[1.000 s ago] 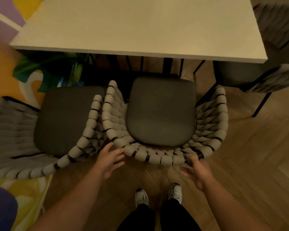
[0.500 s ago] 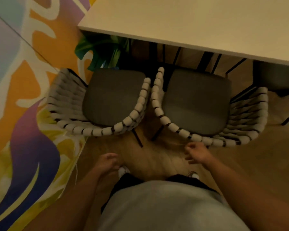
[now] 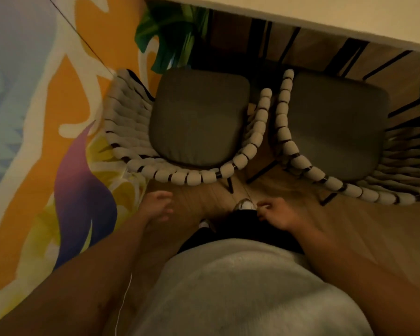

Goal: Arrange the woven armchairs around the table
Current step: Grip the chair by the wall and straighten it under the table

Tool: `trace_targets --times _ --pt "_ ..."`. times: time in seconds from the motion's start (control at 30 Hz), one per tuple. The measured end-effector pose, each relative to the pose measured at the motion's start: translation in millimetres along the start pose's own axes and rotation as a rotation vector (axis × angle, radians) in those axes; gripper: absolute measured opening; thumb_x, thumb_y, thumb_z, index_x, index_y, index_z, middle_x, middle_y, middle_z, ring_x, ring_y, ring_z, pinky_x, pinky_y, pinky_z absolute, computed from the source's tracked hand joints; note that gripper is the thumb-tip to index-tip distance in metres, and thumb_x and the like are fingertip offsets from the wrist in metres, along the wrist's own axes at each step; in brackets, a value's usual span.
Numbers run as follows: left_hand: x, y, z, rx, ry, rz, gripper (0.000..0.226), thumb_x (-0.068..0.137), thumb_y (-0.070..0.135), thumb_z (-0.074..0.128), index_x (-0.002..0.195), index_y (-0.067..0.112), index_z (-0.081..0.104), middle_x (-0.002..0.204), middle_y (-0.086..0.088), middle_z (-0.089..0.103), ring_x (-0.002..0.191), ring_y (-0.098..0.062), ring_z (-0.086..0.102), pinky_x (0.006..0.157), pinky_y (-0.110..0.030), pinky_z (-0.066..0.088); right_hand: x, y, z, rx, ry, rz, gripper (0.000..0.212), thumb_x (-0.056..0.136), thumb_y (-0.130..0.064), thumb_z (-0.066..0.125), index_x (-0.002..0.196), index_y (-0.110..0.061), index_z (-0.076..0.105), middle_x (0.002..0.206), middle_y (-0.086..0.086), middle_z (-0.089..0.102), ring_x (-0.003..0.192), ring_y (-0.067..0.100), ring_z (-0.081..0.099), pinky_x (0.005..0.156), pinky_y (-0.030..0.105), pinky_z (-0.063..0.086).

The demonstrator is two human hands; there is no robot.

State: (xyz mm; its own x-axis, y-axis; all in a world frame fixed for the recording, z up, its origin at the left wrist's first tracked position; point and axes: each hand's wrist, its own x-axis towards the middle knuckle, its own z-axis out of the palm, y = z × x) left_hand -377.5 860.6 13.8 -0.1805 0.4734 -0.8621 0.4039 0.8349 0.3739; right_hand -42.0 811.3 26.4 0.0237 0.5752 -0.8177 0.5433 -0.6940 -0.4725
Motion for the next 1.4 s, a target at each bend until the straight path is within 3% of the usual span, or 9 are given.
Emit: trace_targets --times 0.2,0.4,0.53,0.67,0.8,0.93,1.07,1.27,1.4 --pt "12 14 -21 -0.164 0.072 -0.084 0.031 0.105 0.011 0.048 0.135 0.012 0.055 0.128 -0.011 0.063 0.103 -0.026 0.065 0.096 -0.047 0.055 39 -43 18 0.113 -0.083 0.072 0.028 0.102 -0.016 0.050 0.127 -0.007 0.060 0.113 0.019 0.069 0.098 0.033 0.070 0.090 0.046 0.056" --pt "45 29 -57 -0.280 0.112 -0.146 0.021 0.103 0.014 0.053 0.123 0.016 0.056 0.130 -0.012 0.059 0.106 -0.027 0.064 0.088 -0.043 0.056 67 -87 49 0.281 -0.102 0.197 0.034 0.104 -0.022 0.047 0.134 -0.007 0.054 0.115 0.017 0.068 0.098 0.030 0.071 0.083 0.041 0.059" --pt "87 40 -98 -0.329 0.125 -0.207 0.049 0.104 0.020 0.053 0.150 0.011 0.040 0.143 -0.010 0.049 0.115 -0.029 0.059 0.092 -0.047 0.056 85 -116 78 0.501 -0.121 0.328 0.026 0.103 -0.030 0.050 0.116 -0.009 0.058 0.122 0.021 0.063 0.103 0.034 0.067 0.086 0.044 0.058" --pt "128 62 -142 -0.428 0.100 -0.253 0.050 0.103 0.022 0.055 0.150 0.015 0.038 0.137 -0.008 0.055 0.107 -0.034 0.064 0.079 -0.048 0.057 102 -141 118 0.845 -0.065 0.440 0.049 0.105 -0.032 0.045 0.149 -0.012 0.036 0.129 0.023 0.055 0.097 0.035 0.065 0.071 0.042 0.056" --pt "147 78 -159 -0.419 0.059 -0.247 0.055 0.103 0.009 0.050 0.152 0.023 0.029 0.136 -0.010 0.056 0.094 -0.032 0.064 0.080 -0.058 0.055 121 -159 142 1.083 0.112 0.509 0.046 0.104 -0.030 0.048 0.148 -0.021 0.041 0.141 0.013 0.055 0.108 0.036 0.064 0.062 0.041 0.060" --pt "153 75 -161 -0.405 0.047 -0.256 0.069 0.102 -0.001 0.048 0.155 0.031 0.016 0.145 -0.018 0.051 0.101 -0.036 0.064 0.069 -0.058 0.056 124 -171 145 1.145 0.238 0.551 0.039 0.104 -0.013 0.047 0.142 -0.019 0.043 0.124 0.009 0.052 0.109 0.033 0.058 0.069 0.045 0.057" --pt "155 83 -164 -0.420 0.053 -0.304 0.091 0.102 -0.005 0.046 0.157 0.045 -0.007 0.150 -0.020 0.048 0.119 -0.043 0.062 0.083 -0.062 0.054 125 -178 142 1.148 0.269 0.558 0.036 0.103 -0.002 0.044 0.137 -0.016 0.049 0.124 0.012 0.057 0.107 0.032 0.059 0.070 0.044 0.057" --pt "170 114 -168 -0.413 0.068 -0.251 0.094 0.102 -0.004 0.048 0.157 0.045 -0.010 0.154 -0.019 0.044 0.122 -0.041 0.061 0.074 -0.057 0.055 142 -193 129 1.191 0.310 0.492 0.040 0.105 -0.007 0.046 0.144 -0.014 0.044 0.142 0.014 0.053 0.118 0.036 0.059 0.091 0.052 0.055" --pt "191 155 -172 -0.398 0.032 -0.243 0.093 0.103 -0.004 0.045 0.156 0.045 -0.014 0.157 -0.020 0.040 0.124 -0.042 0.060 0.080 -0.057 0.055 167 -212 104 1.196 0.291 0.464 0.043 0.105 -0.012 0.047 0.148 -0.016 0.041 0.147 0.012 0.050 0.113 0.034 0.061 0.082 0.048 0.059"
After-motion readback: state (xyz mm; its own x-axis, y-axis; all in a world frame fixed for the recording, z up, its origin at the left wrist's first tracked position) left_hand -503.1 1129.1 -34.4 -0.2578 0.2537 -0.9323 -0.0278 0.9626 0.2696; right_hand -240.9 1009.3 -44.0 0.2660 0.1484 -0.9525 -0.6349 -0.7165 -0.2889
